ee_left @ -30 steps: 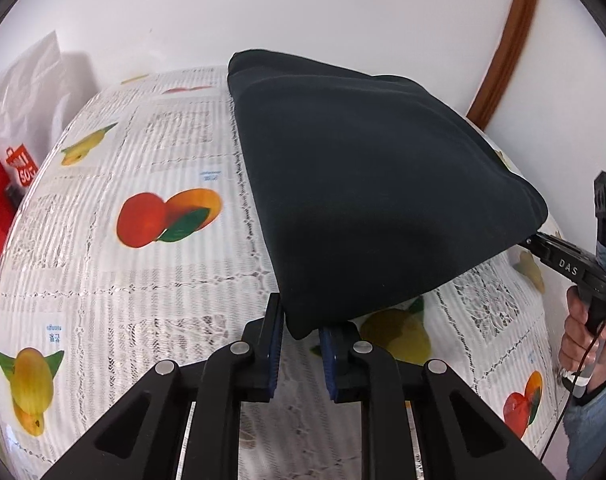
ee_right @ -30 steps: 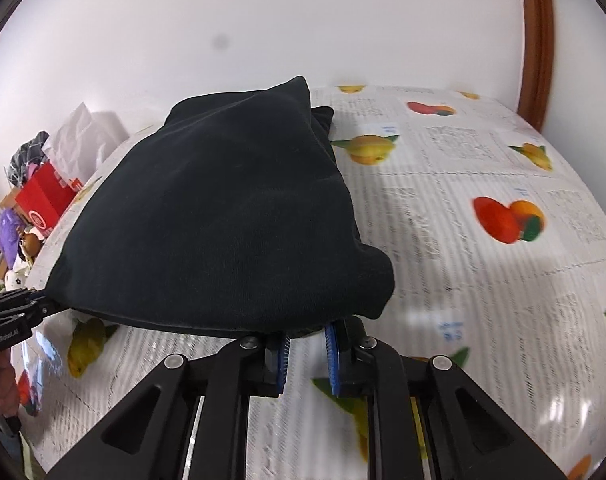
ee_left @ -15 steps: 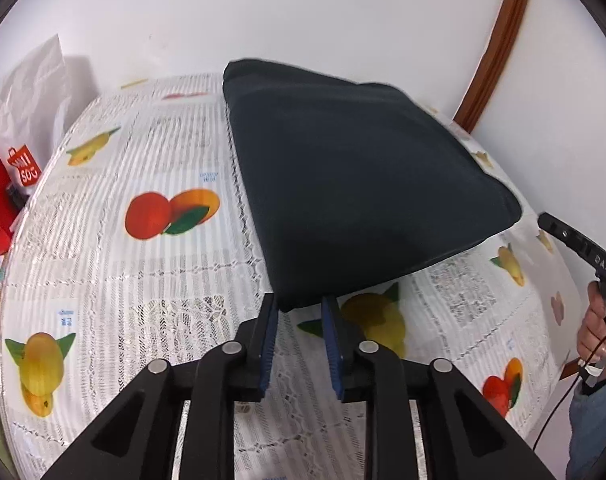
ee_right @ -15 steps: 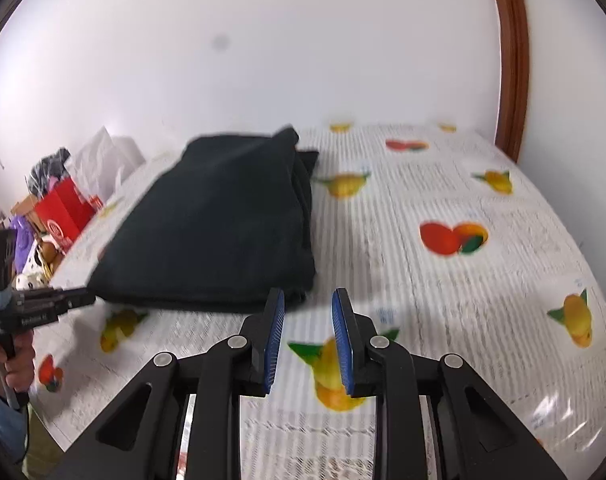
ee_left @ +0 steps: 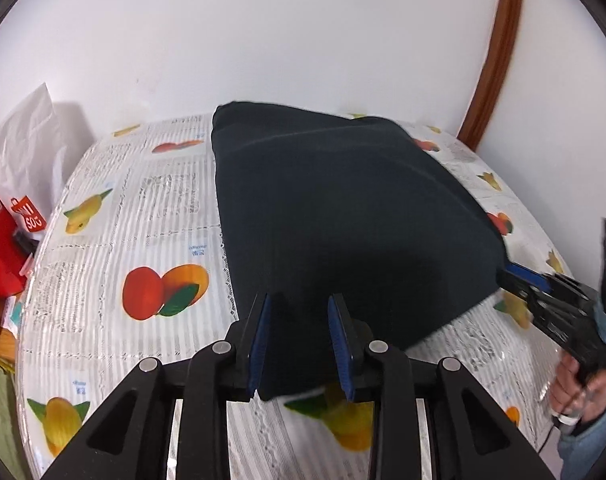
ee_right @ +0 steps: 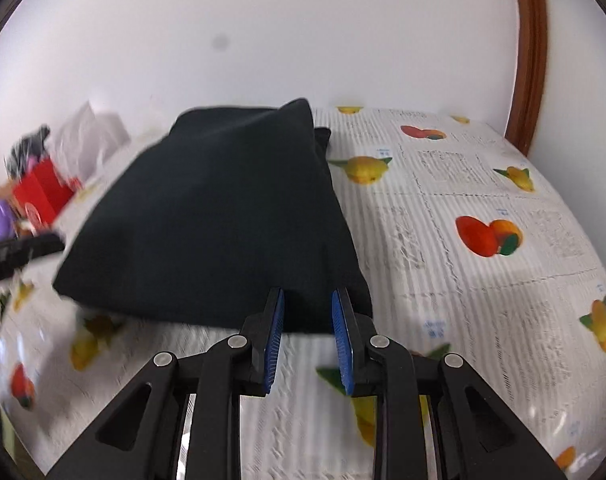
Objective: Fold small clothes
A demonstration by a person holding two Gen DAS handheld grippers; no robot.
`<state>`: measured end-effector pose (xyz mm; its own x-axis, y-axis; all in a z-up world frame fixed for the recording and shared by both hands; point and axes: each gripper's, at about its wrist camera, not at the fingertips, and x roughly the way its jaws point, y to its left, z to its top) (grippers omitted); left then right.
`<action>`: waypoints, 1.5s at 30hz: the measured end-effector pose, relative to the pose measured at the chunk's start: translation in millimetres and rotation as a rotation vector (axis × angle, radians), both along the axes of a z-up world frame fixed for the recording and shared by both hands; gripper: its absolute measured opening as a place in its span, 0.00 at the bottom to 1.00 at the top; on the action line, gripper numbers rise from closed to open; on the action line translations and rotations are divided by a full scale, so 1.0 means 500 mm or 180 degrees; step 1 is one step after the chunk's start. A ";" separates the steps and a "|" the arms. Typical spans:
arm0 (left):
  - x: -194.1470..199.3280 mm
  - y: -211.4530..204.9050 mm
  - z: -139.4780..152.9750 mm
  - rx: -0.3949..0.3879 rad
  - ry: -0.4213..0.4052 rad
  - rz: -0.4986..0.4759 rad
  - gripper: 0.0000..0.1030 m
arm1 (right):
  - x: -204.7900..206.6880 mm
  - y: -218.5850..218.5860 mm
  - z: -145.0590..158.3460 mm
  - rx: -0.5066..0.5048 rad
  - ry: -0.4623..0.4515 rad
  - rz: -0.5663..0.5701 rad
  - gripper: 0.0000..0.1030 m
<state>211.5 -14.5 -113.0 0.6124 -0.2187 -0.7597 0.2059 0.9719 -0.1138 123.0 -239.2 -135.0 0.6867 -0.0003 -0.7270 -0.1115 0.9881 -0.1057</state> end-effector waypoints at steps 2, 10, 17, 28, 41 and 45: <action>0.012 0.000 -0.021 0.0051 0.0066 -0.0005 0.28 | -0.008 0.002 0.018 -0.0057 -0.0024 0.0077 0.24; 0.020 0.015 -0.016 -0.0021 0.0054 -0.0129 0.39 | 0.093 0.021 0.104 -0.0049 -0.0223 0.0172 0.31; 0.102 0.063 0.004 -0.0054 0.0071 0.0024 0.50 | 0.289 0.015 0.110 0.0176 0.0046 0.0015 0.32; 0.228 0.048 -0.032 -0.0149 0.0171 -0.0054 0.55 | 0.517 0.020 0.052 0.0437 0.0407 -0.0146 0.32; 0.240 0.056 -0.049 -0.0273 0.0214 -0.0074 0.61 | 0.557 -0.053 0.025 0.1111 0.0405 -0.0284 0.16; 0.230 0.054 -0.045 -0.0248 0.0203 -0.0107 0.59 | 0.506 -0.061 0.062 0.0956 0.0354 -0.0151 0.35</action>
<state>326.6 12.6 -135.5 0.5546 -0.2981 -0.7769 0.2280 0.9523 -0.2026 375.9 -269.7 -104.1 0.6073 0.1956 -0.7700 -0.0591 0.9777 0.2017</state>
